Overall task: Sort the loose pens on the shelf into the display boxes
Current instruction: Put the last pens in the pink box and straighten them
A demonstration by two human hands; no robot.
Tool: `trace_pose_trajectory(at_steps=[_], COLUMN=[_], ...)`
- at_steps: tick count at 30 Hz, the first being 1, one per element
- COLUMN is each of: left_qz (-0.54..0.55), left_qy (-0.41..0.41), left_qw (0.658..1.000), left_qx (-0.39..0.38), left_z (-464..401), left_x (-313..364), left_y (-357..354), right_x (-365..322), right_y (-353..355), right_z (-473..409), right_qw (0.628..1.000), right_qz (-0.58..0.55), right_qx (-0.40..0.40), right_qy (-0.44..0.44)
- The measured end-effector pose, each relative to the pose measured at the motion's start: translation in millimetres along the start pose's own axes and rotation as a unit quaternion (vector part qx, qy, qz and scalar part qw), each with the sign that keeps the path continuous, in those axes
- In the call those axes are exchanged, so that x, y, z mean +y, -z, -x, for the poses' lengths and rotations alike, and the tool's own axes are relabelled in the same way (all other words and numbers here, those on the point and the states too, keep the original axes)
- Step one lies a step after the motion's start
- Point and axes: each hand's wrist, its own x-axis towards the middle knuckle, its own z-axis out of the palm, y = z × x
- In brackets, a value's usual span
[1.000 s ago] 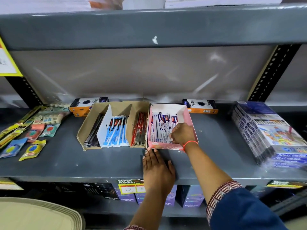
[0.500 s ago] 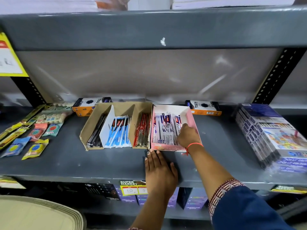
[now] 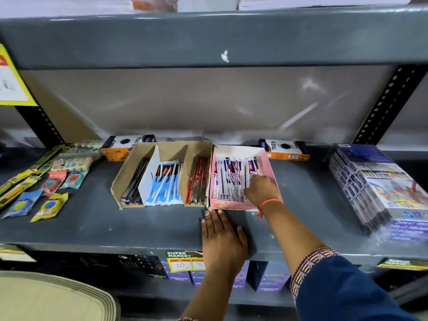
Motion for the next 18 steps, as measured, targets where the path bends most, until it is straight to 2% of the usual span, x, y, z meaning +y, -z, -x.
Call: trace_pose_trajectory(at_steps=[5,8,12,15,18], left_qz=[0.0,-0.017,-0.017,-0.019,-0.035], left_qy=[0.0,0.001,0.002,-0.001,-0.001], left_qw=[1.0,1.0,1.0,1.0,0.999], left_qx=[0.002,-0.017,-0.007,0.009,-0.005], left_z=[0.7,0.6,3.1,4.9,4.6], left_x=[0.5,0.0,2.7,4.7,7.9], left_y=[1.4,2.9,7.4,10.3,14.7], right_x=[-3.5,-1.8,0.6,-0.6,-3.5], right_y=[1.5,2.1,5.2,5.0,1.6], right_z=[1.0,-1.3,-3.1,1.1,2.7], right_qw=[1.0,0.998,0.994,0.994,0.996], right_qz=[-0.013,-0.054,-0.104,-0.09,-0.074], right_qx=[0.014,0.013,0.04,0.068,0.037], right_qy=[-0.004,-0.002,-0.021,-0.003,0.027])
